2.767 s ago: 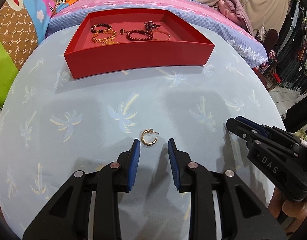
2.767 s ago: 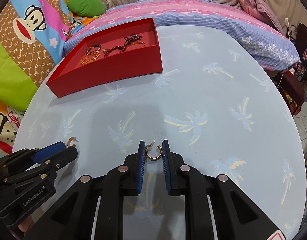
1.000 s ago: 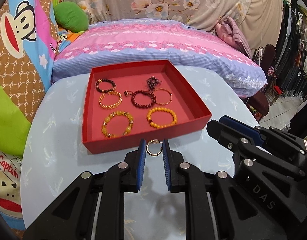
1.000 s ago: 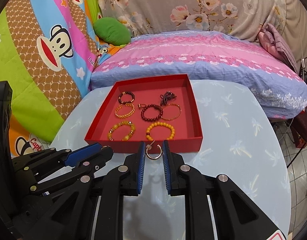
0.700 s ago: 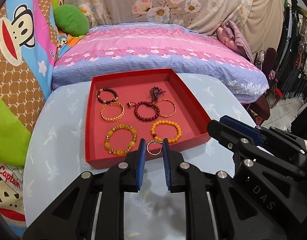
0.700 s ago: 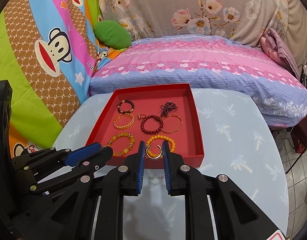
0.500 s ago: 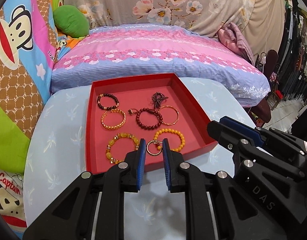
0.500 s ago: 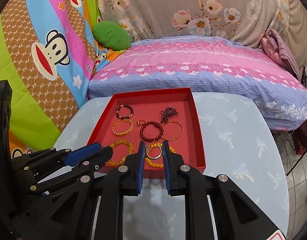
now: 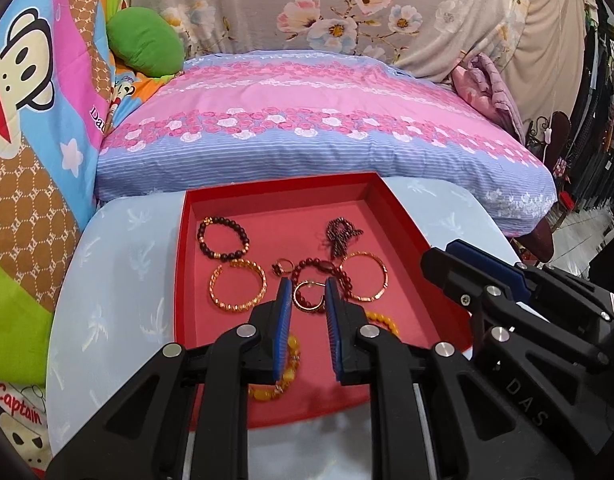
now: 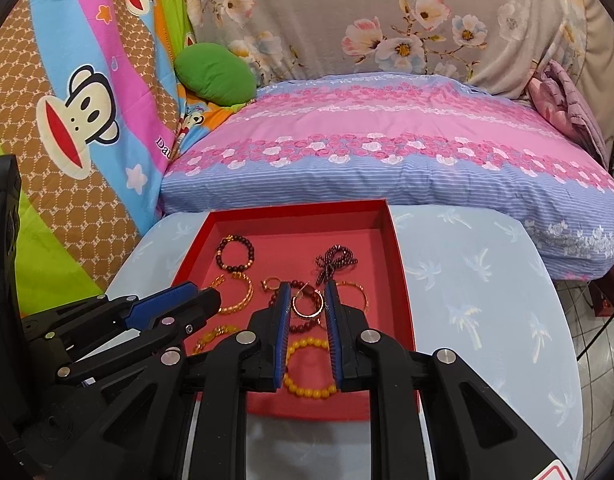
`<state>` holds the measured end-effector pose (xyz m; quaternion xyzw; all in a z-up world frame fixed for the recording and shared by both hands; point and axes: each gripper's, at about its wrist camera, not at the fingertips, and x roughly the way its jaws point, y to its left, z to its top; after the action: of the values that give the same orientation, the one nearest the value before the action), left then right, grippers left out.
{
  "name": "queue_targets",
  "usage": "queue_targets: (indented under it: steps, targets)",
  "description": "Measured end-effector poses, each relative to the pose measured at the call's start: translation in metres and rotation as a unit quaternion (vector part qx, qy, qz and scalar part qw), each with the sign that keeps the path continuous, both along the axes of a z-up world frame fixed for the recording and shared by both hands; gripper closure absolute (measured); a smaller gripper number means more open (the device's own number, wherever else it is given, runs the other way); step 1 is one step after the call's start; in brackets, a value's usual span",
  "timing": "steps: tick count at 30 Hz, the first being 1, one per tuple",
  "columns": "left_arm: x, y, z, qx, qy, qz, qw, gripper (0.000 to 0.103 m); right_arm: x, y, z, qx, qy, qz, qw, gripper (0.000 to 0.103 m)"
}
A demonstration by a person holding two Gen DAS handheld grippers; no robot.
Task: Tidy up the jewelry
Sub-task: 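Carry both hoop earrings into the red box and open both tools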
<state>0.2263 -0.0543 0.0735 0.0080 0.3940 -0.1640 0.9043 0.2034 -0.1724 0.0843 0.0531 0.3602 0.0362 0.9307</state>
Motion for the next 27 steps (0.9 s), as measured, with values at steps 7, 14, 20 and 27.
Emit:
queue_targets:
  steps: [7, 14, 20, 27]
  targets:
    - [0.040, -0.004, -0.008, 0.007, 0.006, 0.005, 0.9999, 0.087, 0.040, -0.004, -0.013, 0.004, 0.014, -0.003, 1.000, 0.087]
    - [0.075, -0.010, -0.024, 0.019, 0.016, 0.009, 0.9997, 0.087, 0.074, -0.010, -0.031, 0.008, 0.032, -0.011, 0.999, 0.087]
    - [0.096, -0.016, -0.039, 0.029, 0.030, 0.011, 0.9991, 0.087, 0.095, -0.014, -0.047, 0.009, 0.048, -0.015, 0.999, 0.087]
    - [0.109, -0.020, -0.052, 0.035, 0.043, 0.011, 0.9984, 0.087, 0.105, -0.018, -0.059, 0.016, 0.066, -0.017, 0.998, 0.087]
